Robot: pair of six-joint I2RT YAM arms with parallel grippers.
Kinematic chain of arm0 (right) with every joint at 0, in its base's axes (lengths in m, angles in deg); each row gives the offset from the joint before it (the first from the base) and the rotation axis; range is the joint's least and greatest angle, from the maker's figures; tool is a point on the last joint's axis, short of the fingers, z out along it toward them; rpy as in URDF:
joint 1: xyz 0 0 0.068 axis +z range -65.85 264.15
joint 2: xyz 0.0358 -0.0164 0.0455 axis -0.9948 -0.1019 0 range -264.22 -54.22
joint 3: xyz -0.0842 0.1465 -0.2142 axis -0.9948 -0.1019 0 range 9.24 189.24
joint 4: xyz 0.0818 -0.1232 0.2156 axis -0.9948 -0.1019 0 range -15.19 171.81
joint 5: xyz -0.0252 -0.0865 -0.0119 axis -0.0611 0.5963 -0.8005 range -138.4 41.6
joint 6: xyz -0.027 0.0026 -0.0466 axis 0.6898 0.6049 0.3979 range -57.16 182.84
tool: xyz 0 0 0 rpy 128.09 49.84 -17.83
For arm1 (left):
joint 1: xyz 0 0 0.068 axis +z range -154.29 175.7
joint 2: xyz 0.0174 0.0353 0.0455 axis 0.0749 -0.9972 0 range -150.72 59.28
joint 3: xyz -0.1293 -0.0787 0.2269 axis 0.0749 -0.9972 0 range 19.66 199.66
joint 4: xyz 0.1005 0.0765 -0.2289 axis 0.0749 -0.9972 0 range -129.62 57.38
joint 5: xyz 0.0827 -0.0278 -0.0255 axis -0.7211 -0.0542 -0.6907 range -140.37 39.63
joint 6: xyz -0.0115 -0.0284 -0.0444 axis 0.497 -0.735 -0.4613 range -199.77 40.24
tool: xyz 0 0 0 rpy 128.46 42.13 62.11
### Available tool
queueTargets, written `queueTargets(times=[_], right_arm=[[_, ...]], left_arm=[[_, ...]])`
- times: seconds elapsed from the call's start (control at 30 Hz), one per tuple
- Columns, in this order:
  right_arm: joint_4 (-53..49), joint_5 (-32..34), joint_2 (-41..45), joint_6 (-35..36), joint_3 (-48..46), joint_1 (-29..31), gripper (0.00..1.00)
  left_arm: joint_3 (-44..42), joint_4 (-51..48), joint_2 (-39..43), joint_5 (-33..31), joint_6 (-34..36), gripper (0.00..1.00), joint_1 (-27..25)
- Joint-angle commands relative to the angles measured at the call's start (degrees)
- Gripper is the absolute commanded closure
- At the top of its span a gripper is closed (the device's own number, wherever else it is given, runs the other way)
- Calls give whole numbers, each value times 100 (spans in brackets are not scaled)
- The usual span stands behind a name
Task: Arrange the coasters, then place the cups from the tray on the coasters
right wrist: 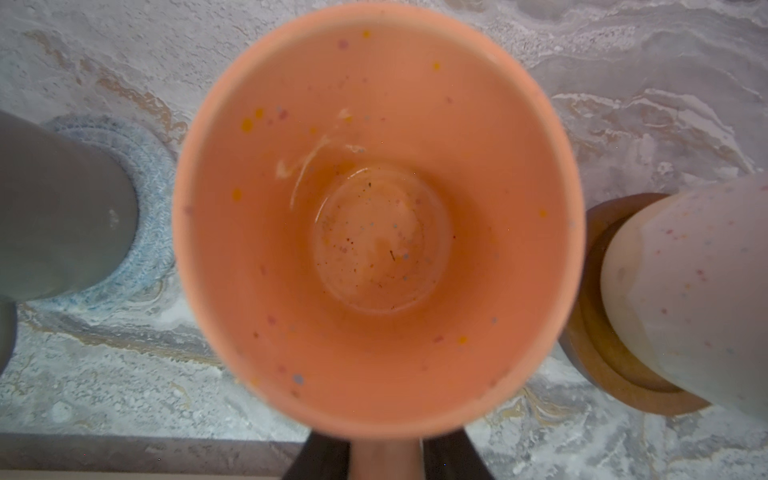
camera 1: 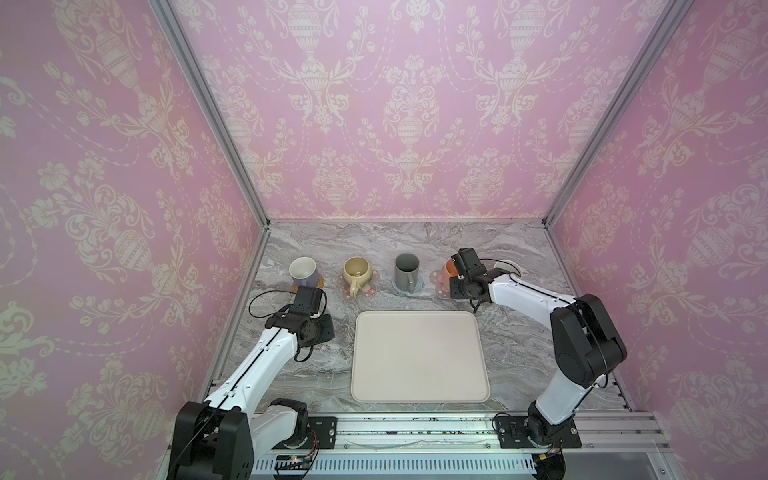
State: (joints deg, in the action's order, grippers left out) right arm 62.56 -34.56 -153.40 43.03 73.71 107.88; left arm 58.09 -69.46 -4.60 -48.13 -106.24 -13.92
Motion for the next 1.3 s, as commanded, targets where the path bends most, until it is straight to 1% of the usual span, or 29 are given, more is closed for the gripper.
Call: queueTargets(times=[0.0, 0.17, 0.43, 0.67, 0.8, 0.9, 1.0, 1.17, 1.27], right_arm=[[200, -42, -20, -177, 171, -31, 64], [171, -178, 103, -242, 89, -32, 58], [38, -185, 622, -195, -194, -28, 56], [-193, 27, 1307, 77, -543, -43, 52], [-203, 43, 1652, 370, -798, -149, 47], [-252, -187, 1776, 562, -954, -349, 45], [-138, -590, 1933, 755, -1187, -621, 45], [557, -1196, 2386, 1070, -1908, -995, 44], [1058, -1359, 2702, 1239, -2362, -1092, 43]], left_arm=[[-39, 28, -20, 13, -58, 65, -31], [-38, 37, -24, 0, -65, 65, -39], [17, 88, -55, -63, -23, 64, -40], [188, 209, -206, -273, 159, 62, -39], [212, 549, -344, -358, 371, 61, -41], [147, 968, -444, -465, 440, 58, -40], [114, 1392, -480, -601, 565, 54, -40], [-267, 2352, -332, -1133, 825, 48, -40], [-540, 2828, -169, -1451, 998, 42, -39]])
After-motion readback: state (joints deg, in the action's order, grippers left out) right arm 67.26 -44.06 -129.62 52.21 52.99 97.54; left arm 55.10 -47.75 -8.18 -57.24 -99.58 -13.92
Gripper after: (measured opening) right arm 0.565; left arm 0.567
